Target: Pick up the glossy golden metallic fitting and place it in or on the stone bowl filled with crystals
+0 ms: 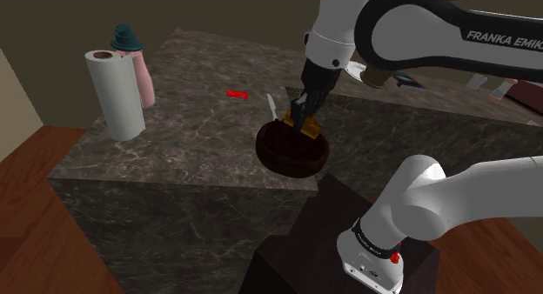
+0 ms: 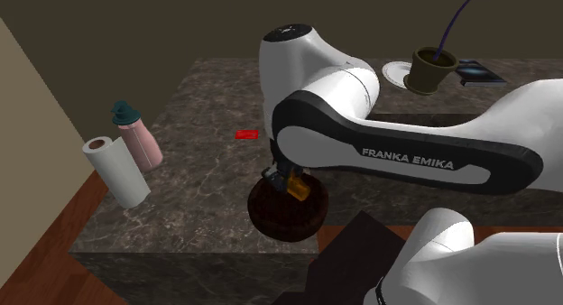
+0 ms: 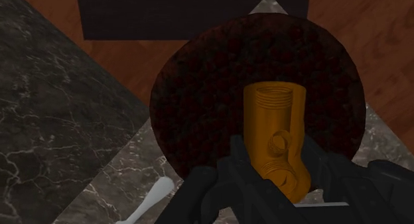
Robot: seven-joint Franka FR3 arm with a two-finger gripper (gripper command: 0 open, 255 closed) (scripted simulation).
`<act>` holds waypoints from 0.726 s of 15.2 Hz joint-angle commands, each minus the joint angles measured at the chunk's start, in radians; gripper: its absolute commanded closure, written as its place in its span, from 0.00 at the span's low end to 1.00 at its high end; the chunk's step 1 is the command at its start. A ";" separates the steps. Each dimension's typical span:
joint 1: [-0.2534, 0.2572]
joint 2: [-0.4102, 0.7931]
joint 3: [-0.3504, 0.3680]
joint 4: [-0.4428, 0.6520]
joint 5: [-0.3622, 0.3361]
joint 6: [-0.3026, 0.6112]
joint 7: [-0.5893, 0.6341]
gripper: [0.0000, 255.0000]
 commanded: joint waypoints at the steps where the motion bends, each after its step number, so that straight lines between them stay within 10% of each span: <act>1: 0.001 -0.005 0.000 -0.031 0.001 0.026 -0.001 1.00; 10: 0.002 -0.007 0.002 -0.057 0.003 0.050 0.000 1.00; 11: 0.002 -0.007 0.002 -0.057 0.003 0.050 0.000 0.00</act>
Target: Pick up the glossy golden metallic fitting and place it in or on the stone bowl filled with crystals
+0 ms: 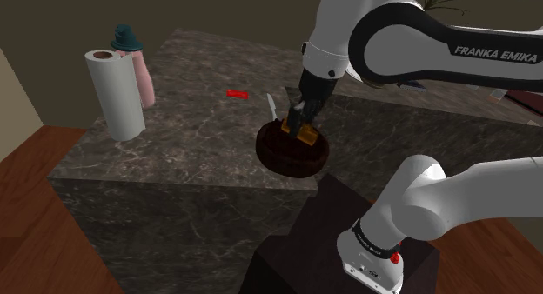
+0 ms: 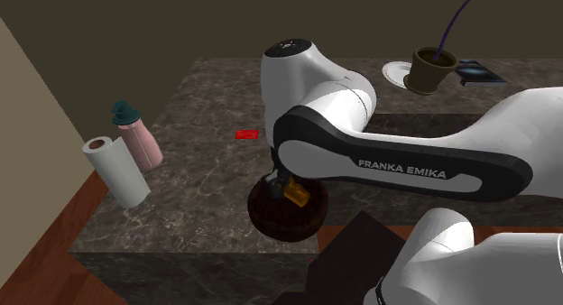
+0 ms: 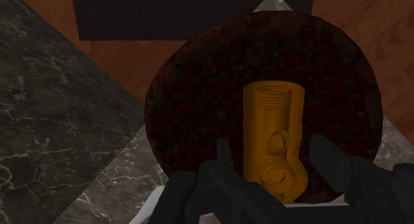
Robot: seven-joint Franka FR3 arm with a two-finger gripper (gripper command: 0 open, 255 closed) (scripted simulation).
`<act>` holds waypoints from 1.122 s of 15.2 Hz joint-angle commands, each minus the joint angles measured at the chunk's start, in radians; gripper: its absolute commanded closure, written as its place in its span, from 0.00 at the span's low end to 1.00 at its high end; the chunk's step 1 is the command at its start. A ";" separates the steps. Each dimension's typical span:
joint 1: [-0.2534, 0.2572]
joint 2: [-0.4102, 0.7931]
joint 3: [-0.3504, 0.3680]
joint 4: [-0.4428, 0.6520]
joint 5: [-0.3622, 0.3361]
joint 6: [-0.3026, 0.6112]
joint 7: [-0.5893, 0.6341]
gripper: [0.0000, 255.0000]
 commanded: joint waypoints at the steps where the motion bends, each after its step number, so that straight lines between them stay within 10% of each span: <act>1: 0.000 0.000 0.000 0.000 0.000 0.000 0.000 0.00; 17: -0.004 0.017 -0.004 0.139 -0.006 -0.121 0.002 0.00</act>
